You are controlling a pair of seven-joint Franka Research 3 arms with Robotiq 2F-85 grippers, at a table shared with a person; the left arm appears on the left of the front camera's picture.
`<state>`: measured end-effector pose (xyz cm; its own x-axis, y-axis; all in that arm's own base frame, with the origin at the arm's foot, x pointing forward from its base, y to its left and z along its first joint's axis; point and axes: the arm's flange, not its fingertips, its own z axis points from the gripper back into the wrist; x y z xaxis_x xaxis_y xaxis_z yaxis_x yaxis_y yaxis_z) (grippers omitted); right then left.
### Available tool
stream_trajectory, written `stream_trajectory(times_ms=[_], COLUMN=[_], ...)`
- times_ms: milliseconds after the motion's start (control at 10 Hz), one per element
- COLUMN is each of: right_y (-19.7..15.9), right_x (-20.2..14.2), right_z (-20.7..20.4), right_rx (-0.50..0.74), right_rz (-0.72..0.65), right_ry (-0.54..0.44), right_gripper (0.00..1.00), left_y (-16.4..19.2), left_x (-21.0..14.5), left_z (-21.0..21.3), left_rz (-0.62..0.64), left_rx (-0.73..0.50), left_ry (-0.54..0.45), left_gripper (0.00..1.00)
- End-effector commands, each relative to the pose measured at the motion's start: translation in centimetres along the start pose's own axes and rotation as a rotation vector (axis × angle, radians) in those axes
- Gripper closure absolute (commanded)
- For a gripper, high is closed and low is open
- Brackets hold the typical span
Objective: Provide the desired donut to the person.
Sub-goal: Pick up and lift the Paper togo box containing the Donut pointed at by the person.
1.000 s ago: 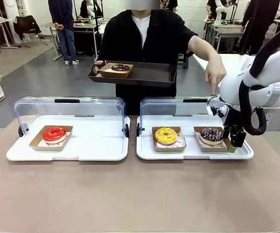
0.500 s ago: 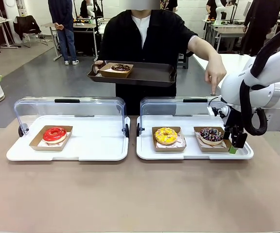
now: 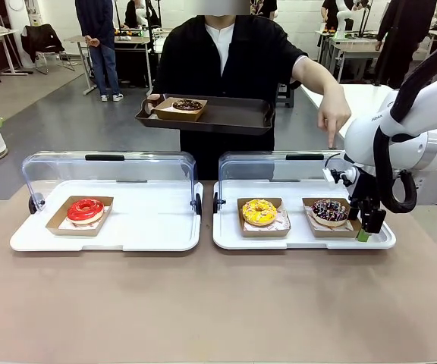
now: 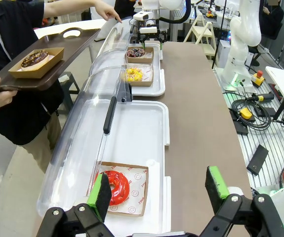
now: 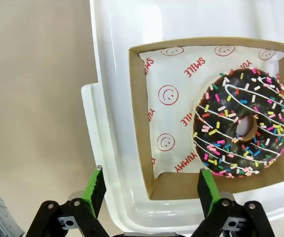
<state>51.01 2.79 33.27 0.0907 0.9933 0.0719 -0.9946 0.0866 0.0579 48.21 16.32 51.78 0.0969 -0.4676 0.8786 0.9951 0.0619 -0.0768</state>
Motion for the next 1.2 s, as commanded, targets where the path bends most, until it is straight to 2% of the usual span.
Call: stream_trajectory(times_ms=[0, 100, 200, 300, 400, 500, 600, 700, 1100], right_y=[0.33, 0.33, 0.28, 0.28, 0.27, 0.23, 0.23, 0.21, 0.18], right_x=[-0.33, -0.35, -0.40, -0.41, -0.44, -0.46, -0.47, -0.43, -0.37], right_z=[-0.29, -0.30, -0.32, -0.35, -0.36, -0.37, -0.36, -0.30, -0.10], right_rx=[0.007, 0.008, 0.009, 0.010, 0.011, 0.012, 0.013, 0.012, 0.010], right_rz=[0.026, 0.028, 0.026, 0.026, 0.025, 0.024, 0.024, 0.025, 0.029], right_ry=[-0.029, -0.028, -0.027, -0.028, -0.029, -0.028, -0.027, -0.028, -0.024], right_gripper=[0.24, 0.40, 0.44, 0.60, 0.63, 0.80, 0.83, 1.00, 1.00], left_y=[-0.07, -0.07, -0.07, -0.07, -0.07, -0.07, -0.07, -0.07, -0.07], left_x=[0.02, 0.02, 0.02, 0.02, 0.02, 0.02, 0.02, 0.02, 0.02], left_z=[0.06, 0.06, 0.06, 0.06, 0.06, 0.06, 0.06, 0.06, 0.06], left_rz=[0.002, 0.002, 0.002, 0.002, 0.002, 0.002, 0.002, 0.002, 0.002], left_rx=[0.003, 0.003, 0.003, 0.003, 0.003, 0.003, 0.003, 0.003, 0.003], left_ry=[-0.002, -0.002, -0.002, -0.002, -0.002, -0.002, -0.002, -0.002, -0.002], left_gripper=[0.00, 0.00, 0.00, 0.00, 0.00, 0.00, 0.00, 0.00, 0.00])
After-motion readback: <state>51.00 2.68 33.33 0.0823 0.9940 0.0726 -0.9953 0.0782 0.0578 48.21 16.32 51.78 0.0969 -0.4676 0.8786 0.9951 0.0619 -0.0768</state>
